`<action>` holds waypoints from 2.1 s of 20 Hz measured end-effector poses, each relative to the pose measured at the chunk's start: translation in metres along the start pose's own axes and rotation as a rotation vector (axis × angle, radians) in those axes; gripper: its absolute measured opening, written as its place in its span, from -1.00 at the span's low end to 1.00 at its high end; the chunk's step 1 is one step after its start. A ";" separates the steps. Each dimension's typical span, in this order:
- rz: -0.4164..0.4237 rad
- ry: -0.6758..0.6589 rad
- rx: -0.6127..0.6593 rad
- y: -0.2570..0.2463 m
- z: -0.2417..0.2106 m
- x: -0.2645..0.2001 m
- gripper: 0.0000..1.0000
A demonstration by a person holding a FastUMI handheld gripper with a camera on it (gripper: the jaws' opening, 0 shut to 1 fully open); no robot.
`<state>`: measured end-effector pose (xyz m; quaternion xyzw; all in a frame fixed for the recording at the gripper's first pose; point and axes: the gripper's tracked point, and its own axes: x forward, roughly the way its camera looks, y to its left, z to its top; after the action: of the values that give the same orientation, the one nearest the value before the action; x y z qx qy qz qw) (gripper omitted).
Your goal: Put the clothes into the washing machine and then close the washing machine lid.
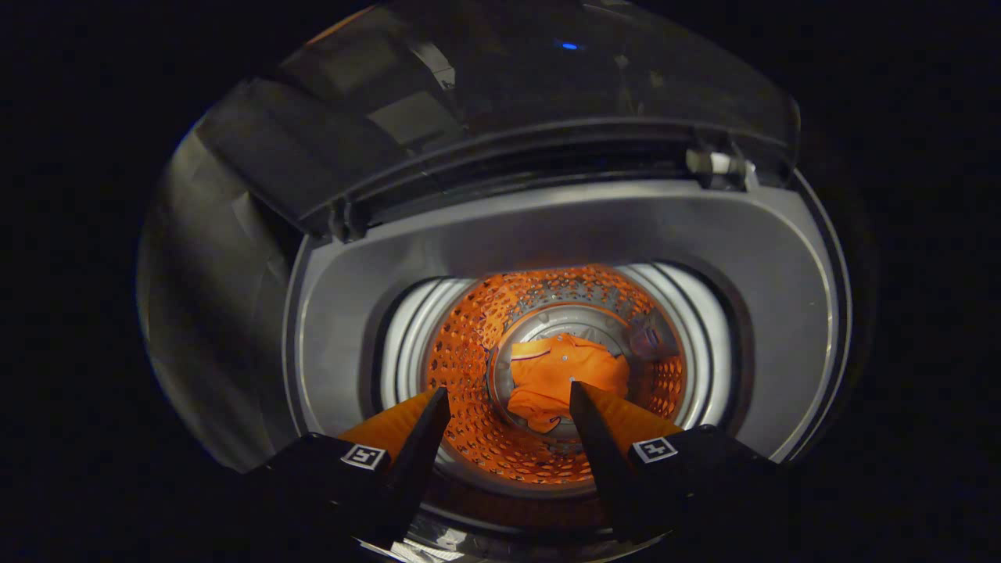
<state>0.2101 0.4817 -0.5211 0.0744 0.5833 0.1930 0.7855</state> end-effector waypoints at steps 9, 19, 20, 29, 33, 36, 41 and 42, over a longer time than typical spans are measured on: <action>0.005 -0.437 -0.064 0.037 0.058 -0.133 0.97; -0.034 -0.909 -0.055 0.043 0.144 -0.263 0.95; -0.043 -0.938 -0.067 0.042 0.150 -0.269 0.96; -0.079 -1.084 -0.133 0.048 0.229 -0.357 0.95; -0.079 -1.056 -0.107 0.038 0.270 -0.339 0.96; -0.098 -1.013 -0.090 0.023 0.300 -0.309 0.95; -0.166 -0.939 -0.100 -0.007 0.333 -0.255 0.96; -0.182 -0.916 -0.095 -0.015 0.338 -0.243 0.96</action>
<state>0.4735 0.4099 -0.2063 0.0646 0.1711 0.0970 0.9783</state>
